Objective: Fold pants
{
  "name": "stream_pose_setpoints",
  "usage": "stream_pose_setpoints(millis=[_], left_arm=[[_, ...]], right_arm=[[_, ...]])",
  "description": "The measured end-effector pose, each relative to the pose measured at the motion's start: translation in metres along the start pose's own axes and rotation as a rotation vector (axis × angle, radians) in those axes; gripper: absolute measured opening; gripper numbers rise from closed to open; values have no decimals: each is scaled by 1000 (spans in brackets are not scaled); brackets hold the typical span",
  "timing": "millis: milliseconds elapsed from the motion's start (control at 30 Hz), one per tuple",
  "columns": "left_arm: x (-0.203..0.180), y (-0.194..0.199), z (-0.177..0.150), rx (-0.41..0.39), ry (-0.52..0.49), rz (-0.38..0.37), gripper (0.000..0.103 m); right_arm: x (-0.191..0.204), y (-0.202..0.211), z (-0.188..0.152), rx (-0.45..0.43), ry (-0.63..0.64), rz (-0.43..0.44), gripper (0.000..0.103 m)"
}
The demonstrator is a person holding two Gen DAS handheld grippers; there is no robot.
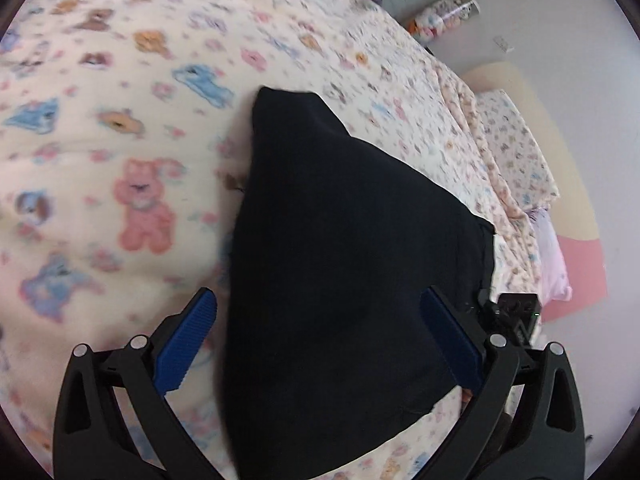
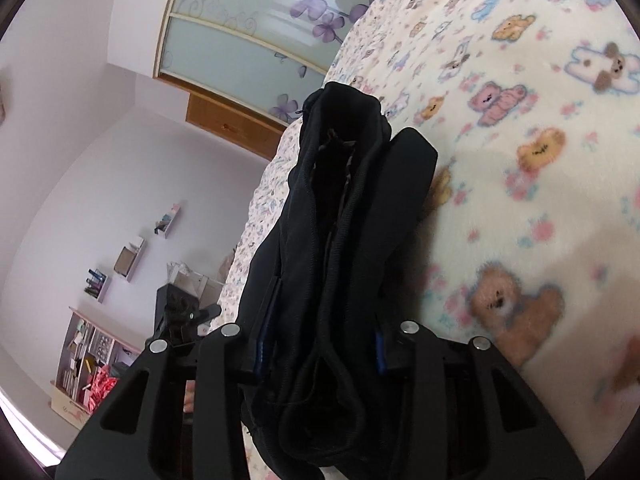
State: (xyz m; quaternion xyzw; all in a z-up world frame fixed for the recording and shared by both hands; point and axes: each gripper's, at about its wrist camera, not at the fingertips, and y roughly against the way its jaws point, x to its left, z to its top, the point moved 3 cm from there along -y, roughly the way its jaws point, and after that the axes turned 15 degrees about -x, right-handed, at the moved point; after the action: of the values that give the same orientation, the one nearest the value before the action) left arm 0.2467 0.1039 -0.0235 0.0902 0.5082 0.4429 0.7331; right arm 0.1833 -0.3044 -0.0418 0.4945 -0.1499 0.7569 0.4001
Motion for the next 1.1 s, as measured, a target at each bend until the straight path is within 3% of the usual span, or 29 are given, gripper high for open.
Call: stream_pose_setpoints(millis=[233,400,567,733,1000,1067,1100], left_arm=[[-3,-33,3,116,28,-53,101],[-31,-20,3,55,-34,-128,100],[-26,-21,-2,51,-113,10,63],[-10,-13,3,33,-50,-3,48],[-10,-29,5,6,-28,43,44],[-11,-25,4,-8,-28,35,22],[-17,-21,3,-24,-49,27,18]], right_arm=[[-6,-2,2,13,-9,20,39],[-10,3,0,7,-15,15,39],[-12,4,-2,1,-16,14,39],[-15,2,-2,0,-20,17,39],[-16,1,-2,-2,-30,12,39],[-13,0,-2,1,-16,5,39],[-9,0,-2,1,-2,4,39]])
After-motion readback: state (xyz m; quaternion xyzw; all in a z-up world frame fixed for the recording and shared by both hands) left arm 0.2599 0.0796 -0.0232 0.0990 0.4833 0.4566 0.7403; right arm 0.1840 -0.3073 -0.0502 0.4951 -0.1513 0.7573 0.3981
